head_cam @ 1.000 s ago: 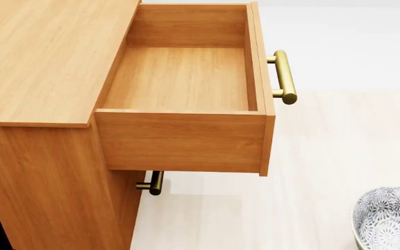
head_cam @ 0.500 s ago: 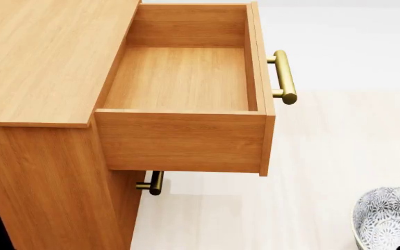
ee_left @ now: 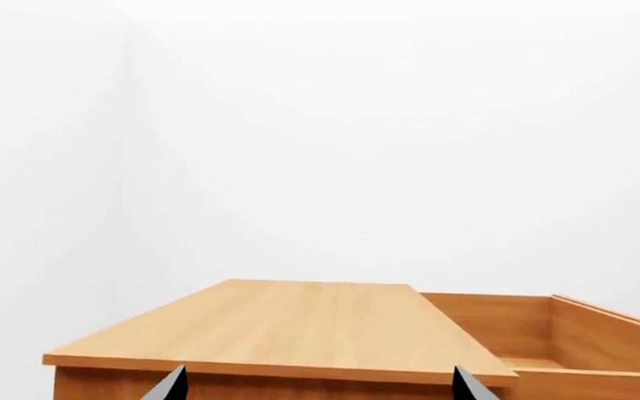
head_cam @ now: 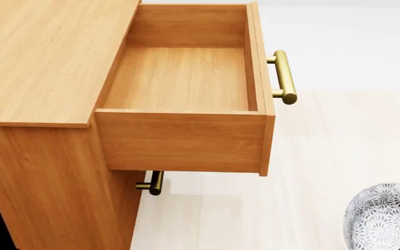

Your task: Put the bowl on top of the cabinet.

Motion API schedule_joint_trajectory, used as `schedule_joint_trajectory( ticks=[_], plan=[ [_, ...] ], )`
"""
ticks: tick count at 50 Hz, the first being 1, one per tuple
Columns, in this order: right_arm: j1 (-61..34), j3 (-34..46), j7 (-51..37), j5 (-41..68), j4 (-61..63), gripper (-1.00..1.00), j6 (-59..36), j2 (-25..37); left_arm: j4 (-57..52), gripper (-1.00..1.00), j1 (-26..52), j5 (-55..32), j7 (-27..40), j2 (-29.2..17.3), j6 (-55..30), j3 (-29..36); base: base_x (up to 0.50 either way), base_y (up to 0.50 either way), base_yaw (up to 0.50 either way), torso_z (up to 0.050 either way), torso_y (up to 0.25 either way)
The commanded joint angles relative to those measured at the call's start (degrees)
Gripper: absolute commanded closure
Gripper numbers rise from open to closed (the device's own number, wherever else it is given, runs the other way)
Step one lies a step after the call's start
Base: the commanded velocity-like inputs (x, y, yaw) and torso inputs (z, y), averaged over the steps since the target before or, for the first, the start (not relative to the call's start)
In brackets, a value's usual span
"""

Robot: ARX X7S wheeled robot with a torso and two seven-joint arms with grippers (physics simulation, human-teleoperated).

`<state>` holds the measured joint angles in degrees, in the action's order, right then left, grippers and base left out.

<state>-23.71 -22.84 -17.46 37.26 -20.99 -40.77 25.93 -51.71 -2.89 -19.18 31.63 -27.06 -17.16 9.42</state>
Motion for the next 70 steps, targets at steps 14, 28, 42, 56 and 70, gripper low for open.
schedule_joint_trajectory(
  ticks=[14, 28, 42, 56, 70],
  plan=[
    [2.3, -1.9, -1.3, 3.2, 3.0, 1.00, -1.3, -0.3, -0.6, -1.00, 0.0, -0.5, 0.7, -0.5, 0.0, 0.1, 0.00, 0.00, 0.00, 0.000, 0.000],
    [3.0, -3.3, -4.2, 7.1, 13.0, 1.00, -6.8, 0.9, -2.0, -1.00, -0.1, -1.9, 1.2, -1.1, 0.0, -0.9, 0.00, 0.00, 0.00, 0.000, 0.000],
    [0.6, -6.9, -10.7, 13.8, 23.8, 1.00, -16.7, 4.4, -3.7, -1.00, -0.3, -3.1, 1.9, -1.8, -0.4, -1.6, 0.00, 0.00, 0.00, 0.000, 0.000],
    [-10.3, -6.2, -16.5, 17.8, 25.6, 1.00, -23.3, 6.6, -4.3, -1.00, -0.1, -3.8, 2.5, -2.2, -0.7, -1.6, 0.00, 0.00, 0.00, 0.000, 0.000],
    [-26.1, -5.2, -26.1, 21.7, 21.4, 1.00, -31.1, 6.0, -4.5, -1.00, 0.1, -4.7, 3.0, -2.6, -0.5, -2.0, 0.00, 0.00, 0.00, 0.000, 0.000]
  ],
)
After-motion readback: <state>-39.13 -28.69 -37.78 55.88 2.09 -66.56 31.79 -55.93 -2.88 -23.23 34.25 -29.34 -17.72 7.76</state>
